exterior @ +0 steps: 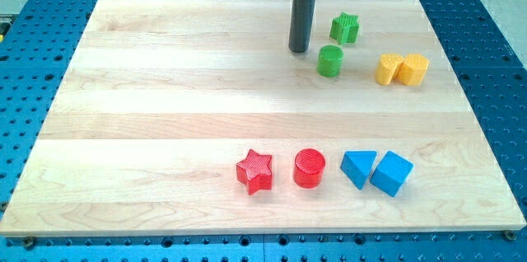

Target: Slide the green star horizontally to the green circle

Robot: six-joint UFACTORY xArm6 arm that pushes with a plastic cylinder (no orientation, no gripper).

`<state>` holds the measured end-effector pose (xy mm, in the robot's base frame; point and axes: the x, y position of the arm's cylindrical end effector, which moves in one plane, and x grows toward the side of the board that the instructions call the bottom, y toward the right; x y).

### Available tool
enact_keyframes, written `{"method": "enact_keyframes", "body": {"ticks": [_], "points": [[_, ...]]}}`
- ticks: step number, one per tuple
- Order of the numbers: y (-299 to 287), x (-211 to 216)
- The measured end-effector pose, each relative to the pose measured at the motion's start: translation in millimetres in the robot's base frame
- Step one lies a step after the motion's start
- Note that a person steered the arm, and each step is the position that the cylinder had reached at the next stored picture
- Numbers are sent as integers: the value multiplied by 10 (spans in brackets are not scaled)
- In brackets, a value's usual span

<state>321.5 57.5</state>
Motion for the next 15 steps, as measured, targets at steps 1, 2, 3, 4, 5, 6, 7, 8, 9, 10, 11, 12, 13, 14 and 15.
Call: {"method": "enact_keyframes", "body": {"ticks": [1,2,3,4,5,6,7,8,9,10,11,12,13,14,15], "points": [[327,5],[474,80],[223,45],[-200,177],[55,242],[199,421],[419,484],[442,251],[547,334],[537,415],[640,257],[1205,-68],[1103,-444],[101,-242],[228,-506]]}}
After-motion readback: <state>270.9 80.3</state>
